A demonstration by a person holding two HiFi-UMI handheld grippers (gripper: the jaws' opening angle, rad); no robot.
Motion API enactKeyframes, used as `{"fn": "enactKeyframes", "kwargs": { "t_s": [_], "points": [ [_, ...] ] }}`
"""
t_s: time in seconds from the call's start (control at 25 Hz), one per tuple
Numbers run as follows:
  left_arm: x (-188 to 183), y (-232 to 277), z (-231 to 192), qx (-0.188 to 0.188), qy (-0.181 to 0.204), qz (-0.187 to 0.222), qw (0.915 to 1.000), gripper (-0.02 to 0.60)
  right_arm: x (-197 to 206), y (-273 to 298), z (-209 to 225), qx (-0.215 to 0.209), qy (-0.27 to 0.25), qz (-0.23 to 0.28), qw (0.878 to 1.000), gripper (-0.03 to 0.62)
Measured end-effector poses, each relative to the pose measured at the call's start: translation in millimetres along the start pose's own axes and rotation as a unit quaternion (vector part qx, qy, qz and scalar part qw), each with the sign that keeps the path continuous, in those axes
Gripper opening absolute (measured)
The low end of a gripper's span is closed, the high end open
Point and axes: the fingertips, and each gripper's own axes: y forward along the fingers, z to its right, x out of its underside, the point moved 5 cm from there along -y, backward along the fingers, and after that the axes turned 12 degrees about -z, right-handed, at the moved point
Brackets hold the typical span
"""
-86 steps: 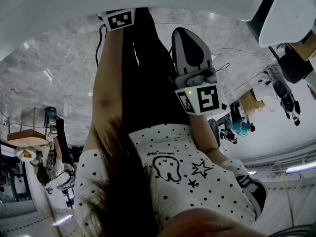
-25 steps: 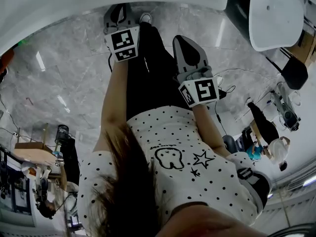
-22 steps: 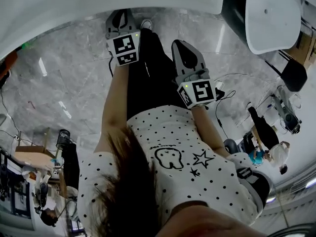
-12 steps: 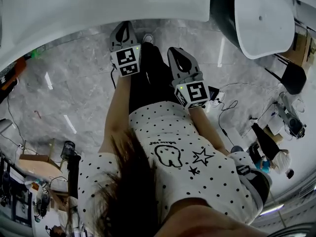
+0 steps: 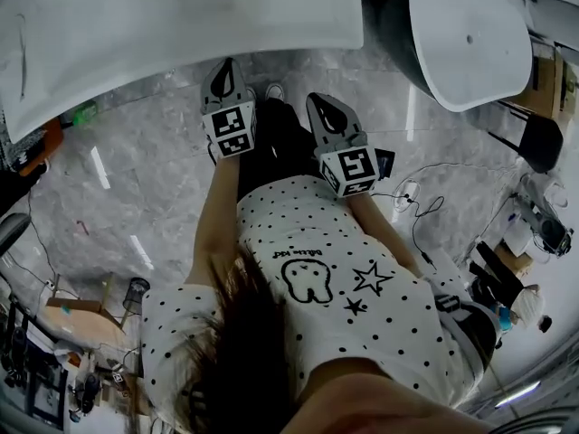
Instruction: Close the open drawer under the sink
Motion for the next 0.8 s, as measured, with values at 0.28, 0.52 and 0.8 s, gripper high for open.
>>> {"fn": "enactKeyframes", "kwargs": {
  "t_s": [0.28,0.52,0.8],
  "points": [
    [-38,-37,11,0.01,0.003,0.043,0.999,0.004,-21,-8,5,0.01,-0.013,0.032,0.999,0.015],
    [-63,-62,18,0.015,0.01,0.08,0.9966,0.004,-36,-12,12,0.011,-0.026,0.062,0.998,0.015],
    [-88,-93,20,0.01,0.023,0.122,0.9923,0.003,-61,-21,15,0.006,-0.052,0.117,0.992,0.015]
  ]
}}
